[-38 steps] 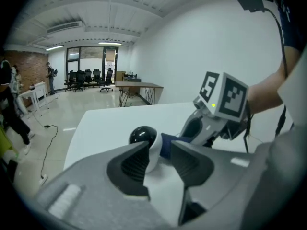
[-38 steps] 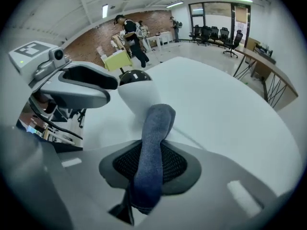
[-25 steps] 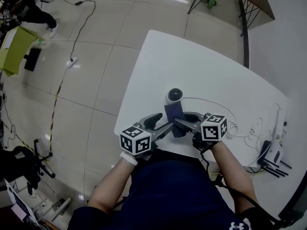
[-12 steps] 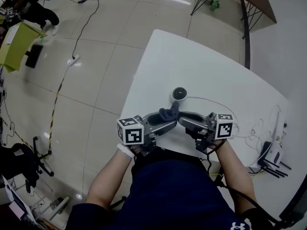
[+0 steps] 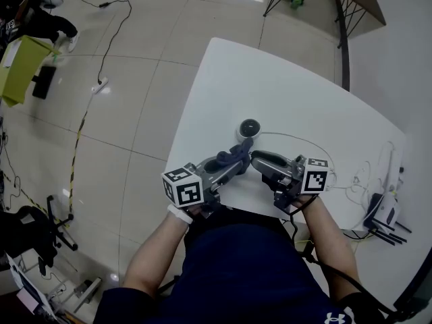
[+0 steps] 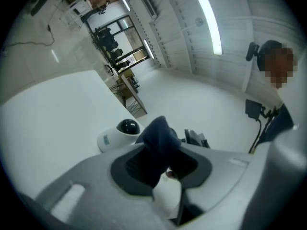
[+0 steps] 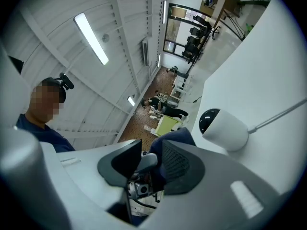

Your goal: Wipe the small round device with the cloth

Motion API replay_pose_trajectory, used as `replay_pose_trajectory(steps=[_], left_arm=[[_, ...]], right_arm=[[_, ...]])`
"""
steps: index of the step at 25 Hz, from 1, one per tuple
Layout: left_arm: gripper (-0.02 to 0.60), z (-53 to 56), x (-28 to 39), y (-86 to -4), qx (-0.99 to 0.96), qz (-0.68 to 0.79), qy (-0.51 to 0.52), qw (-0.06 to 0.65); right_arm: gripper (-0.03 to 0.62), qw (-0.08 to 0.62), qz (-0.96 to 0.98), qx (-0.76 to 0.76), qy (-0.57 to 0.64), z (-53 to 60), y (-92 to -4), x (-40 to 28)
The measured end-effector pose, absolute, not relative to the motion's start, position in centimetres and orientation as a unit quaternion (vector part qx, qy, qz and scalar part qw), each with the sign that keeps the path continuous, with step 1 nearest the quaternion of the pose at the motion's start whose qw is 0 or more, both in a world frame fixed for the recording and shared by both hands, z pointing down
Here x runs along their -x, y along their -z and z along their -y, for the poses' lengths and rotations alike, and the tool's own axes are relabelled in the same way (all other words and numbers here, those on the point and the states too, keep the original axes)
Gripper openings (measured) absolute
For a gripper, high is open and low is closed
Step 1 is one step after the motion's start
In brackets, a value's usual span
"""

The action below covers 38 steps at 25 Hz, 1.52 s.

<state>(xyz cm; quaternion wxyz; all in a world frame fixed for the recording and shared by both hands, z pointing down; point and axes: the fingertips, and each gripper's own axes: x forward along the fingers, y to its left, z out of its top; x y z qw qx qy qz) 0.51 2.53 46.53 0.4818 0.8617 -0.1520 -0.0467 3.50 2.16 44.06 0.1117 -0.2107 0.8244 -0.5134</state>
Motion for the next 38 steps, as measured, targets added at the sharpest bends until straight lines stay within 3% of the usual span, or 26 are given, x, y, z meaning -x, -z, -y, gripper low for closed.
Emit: replay_pose_trajectory(steps=[5,10,17,20,22,25,33,38], left_arm=[[0.094,0.6,1.4,-43.4,-0.891,0.204,0.038,0.405],[0.094,2.9,-0.6,-41.0,-0.935,0.244,-0.047,0.255],[0.094,0.9,-7.7,-43.3,-0.962,0.170,-0.199,-0.080],[0.094,-0.5,-8.8,-44.8,-0.947,0.132,-0.240,-0.169],[0.094,-0.4,-8.8,-45.3,-0.949,0.132,-0.240,-0.156],[0.094,1.5,-8.0,-45.9,-0.959,0.165,-0.220,-0.066],[0.094,8.7,-4.5,-48.1,-0.913,0.250,-0.107,0.303],[0.094,10.1,-2.4,-51.4,-0.874,0.274,-0.092,0.390]], right_arm=[[0.126,0.098,-0.819,0.300,0.479,-0.2,-44.8,-6.4],[0.114,0.095,-0.782,0.401,0.468,1.2,-46.5,-9.3],[0.097,0.123,-0.746,0.460,0.465,0.8,-47.1,-13.2],[0.095,0.141,-0.735,0.474,0.464,0.5,-47.3,-14.9],[0.094,0.147,-0.726,0.486,0.464,0.4,-47.6,-15.8],[0.091,0.151,-0.715,0.495,0.470,0.0,-48.2,-16.4],[0.087,0.150,-0.714,0.476,0.490,0.0,-49.3,-14.8],[0.086,0.128,-0.719,0.476,0.490,0.2,-49.6,-14.2]])
